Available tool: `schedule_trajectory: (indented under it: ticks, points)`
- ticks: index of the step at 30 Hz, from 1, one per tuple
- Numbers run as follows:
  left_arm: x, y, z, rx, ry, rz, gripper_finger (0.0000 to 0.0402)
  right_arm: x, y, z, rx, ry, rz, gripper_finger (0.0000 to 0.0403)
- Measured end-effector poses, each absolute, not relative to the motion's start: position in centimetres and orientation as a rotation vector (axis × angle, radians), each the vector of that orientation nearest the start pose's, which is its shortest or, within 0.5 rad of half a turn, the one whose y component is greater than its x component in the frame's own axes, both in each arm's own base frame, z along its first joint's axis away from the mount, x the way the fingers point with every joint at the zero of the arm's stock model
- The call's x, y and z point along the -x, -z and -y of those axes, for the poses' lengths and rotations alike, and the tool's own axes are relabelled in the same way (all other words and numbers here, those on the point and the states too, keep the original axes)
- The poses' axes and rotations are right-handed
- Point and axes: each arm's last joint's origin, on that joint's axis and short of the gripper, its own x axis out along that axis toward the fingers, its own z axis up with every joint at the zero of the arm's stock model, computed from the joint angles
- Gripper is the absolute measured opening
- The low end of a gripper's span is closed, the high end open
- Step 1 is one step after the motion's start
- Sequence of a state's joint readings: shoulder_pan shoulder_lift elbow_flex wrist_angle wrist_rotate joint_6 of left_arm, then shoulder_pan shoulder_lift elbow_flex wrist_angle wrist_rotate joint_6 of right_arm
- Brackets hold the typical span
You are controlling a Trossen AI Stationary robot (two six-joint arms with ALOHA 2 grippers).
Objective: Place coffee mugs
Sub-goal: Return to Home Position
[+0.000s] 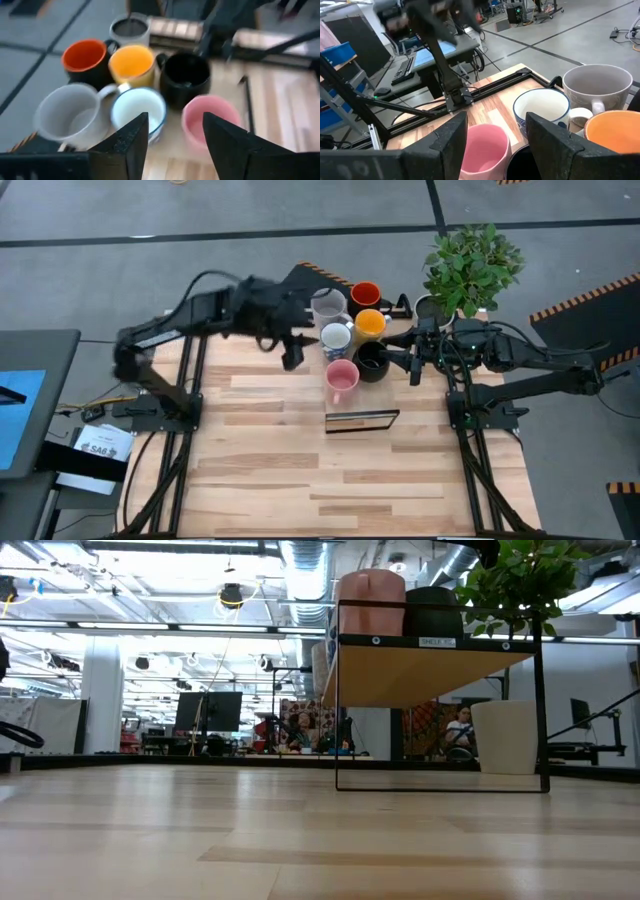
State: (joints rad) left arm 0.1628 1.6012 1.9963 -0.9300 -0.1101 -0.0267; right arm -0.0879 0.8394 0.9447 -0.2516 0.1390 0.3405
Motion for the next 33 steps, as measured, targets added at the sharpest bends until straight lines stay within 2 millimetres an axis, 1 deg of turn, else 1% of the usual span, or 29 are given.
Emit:
schedule_trajectory:
  ticks: [2,4,8,10,13,14,16,18,21,26,33]
  points:
    - [-30.2,-45.0,-4.6,0.051,-0.257,-0.430,0.0161,-17.5,-37.1,1.9,-0.335,0.249,-0.107,0.0226]
    - [-29.0,-42.5,-4.0,0.069,-0.239,-0.324,0.0145,-17.5,-37.1,1.9,-0.335,0.249,-0.107,0.0226]
    - [-26.0,-37.2,-3.0,0.104,-0.215,-0.077,0.0103,-17.5,-37.1,1.9,-0.326,0.249,-0.108,0.0226]
    - [-24.2,-35.0,-2.9,0.124,-0.220,0.054,0.0076,-17.5,-37.1,1.9,-0.325,0.249,-0.108,0.0226]
    - [-21.7,-32.2,-2.9,0.137,-0.222,0.215,0.0024,-17.5,-37.1,1.9,-0.307,0.248,-0.110,0.0226]
    - [-20.9,-31.4,-2.9,0.152,-0.227,0.248,0.0012,-17.5,-37.1,1.9,-0.302,0.248,-0.110,0.0226]
    - [-19.6,-29.8,-2.9,0.193,-0.253,0.286,0.0005,-17.5,-37.1,2.0,-0.300,0.247,-0.110,0.0224]
    - [-18.4,-28.7,-2.8,0.205,-0.272,0.294,0.0001,-17.5,-37.1,1.9,-0.299,0.247,-0.110,0.0220]
    - [-17.0,-28.0,-2.7,0.221,-0.290,0.300,0.0000,-17.5,-37.1,1.9,-0.299,0.248,-0.112,0.0212]
    - [-15.3,-27.9,-2.5,0.222,-0.300,0.269,0.0000,-17.5,-37.1,1.9,-0.299,0.248,-0.113,0.0200]
    - [-12.5,-27.2,-2.1,0.257,-0.330,0.164,0.0000,-17.5,-37.1,1.9,-0.300,0.247,-0.113,0.0179]
